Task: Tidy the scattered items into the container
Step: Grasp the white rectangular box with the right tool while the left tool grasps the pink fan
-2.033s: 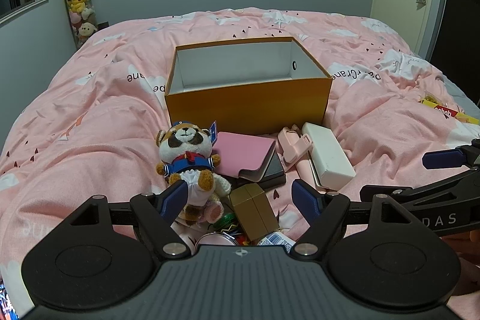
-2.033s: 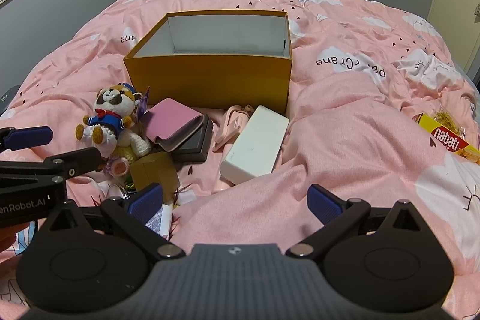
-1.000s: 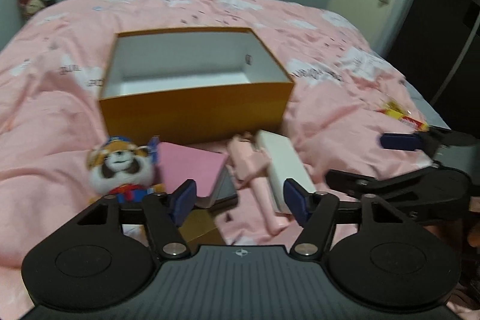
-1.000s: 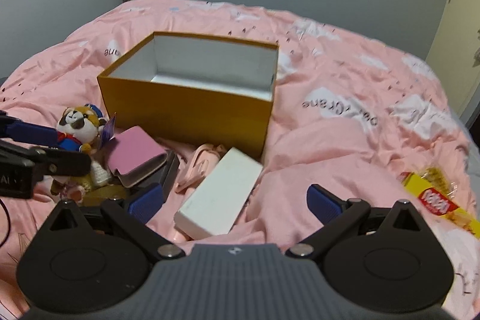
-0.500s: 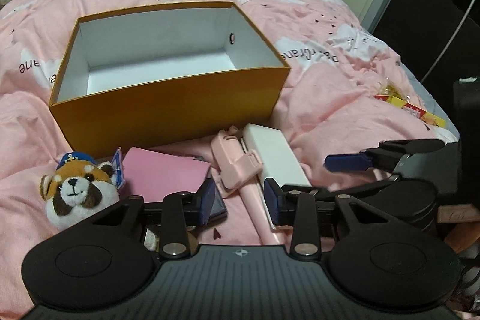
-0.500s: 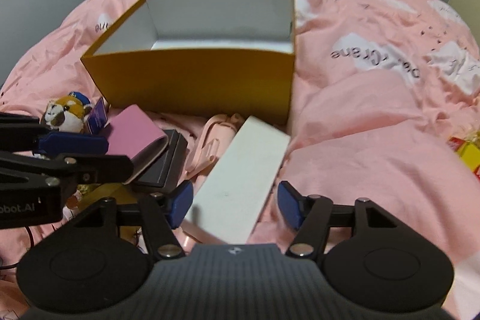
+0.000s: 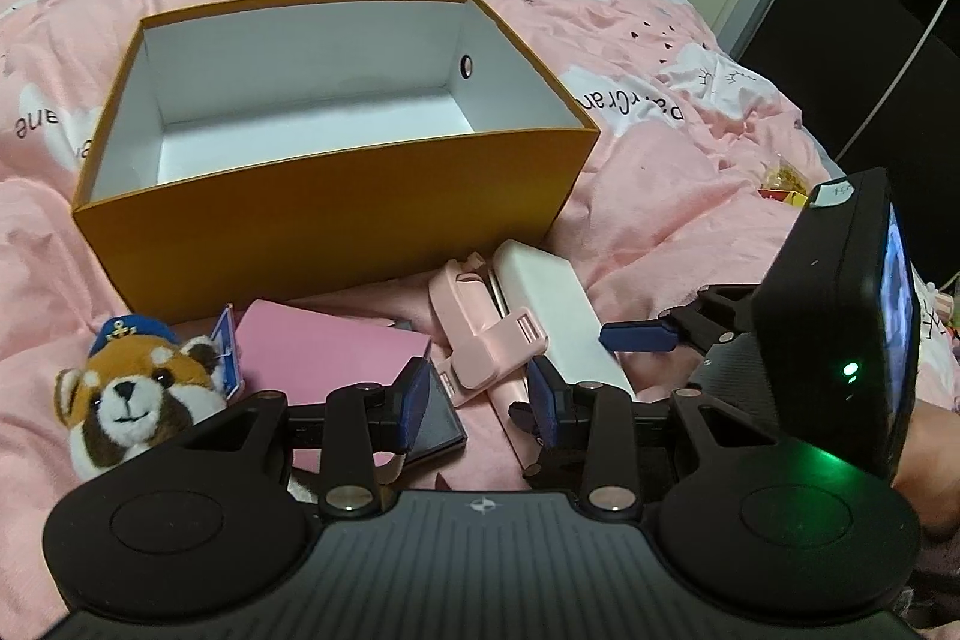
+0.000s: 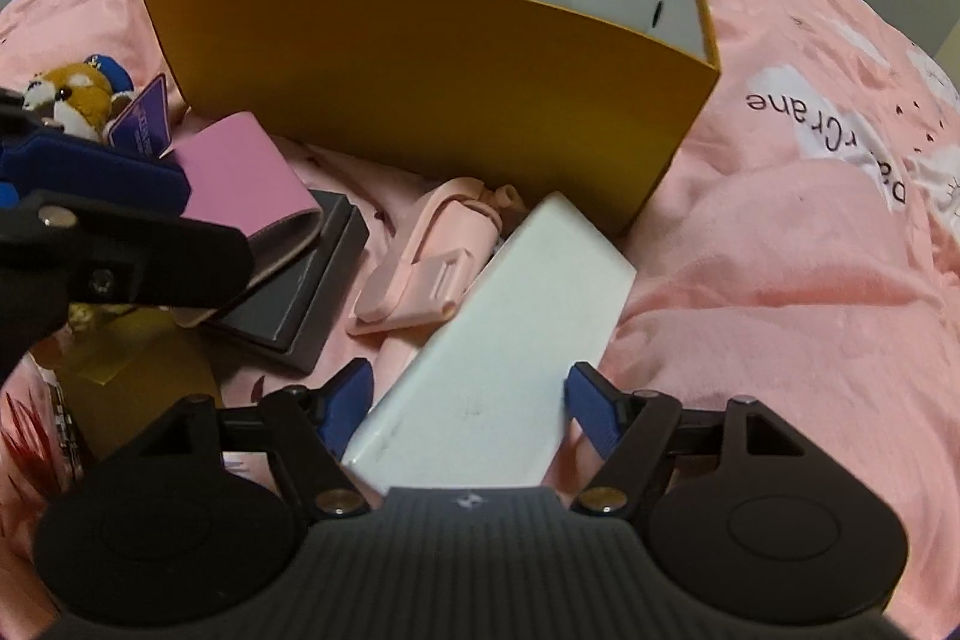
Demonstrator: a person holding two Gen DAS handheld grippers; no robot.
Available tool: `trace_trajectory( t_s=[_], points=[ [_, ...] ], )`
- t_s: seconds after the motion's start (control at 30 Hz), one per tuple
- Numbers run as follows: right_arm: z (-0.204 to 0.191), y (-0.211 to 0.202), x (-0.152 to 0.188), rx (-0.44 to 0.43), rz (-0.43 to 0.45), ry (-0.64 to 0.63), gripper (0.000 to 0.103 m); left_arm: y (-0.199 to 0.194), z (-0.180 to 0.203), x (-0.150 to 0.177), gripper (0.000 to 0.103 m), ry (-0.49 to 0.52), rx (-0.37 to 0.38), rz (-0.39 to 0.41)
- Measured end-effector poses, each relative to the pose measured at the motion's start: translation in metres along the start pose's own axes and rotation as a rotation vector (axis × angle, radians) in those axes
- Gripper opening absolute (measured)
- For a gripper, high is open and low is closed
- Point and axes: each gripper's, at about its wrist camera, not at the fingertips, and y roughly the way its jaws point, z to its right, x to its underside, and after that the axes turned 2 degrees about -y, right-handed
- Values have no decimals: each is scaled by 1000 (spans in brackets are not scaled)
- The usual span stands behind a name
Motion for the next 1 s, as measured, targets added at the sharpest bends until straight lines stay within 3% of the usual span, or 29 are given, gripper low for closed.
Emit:
trace_trajectory(
  t_s=[0.33,0.63,0.8,1.0],
  points=[
    [34,-28,7,-99,4,99,51,10,1,-2,42,14,40,-13],
    [58,-44,5,-72,35,118,49,24,8,-6,42,29,129,-35],
    [56,-24,-4,-20,3,54,39,44,14,-9,42,63,93,-57],
    [57,1,-14,-50,-29,40,38,60,14,-10,43,82,22,-69]
  ],
)
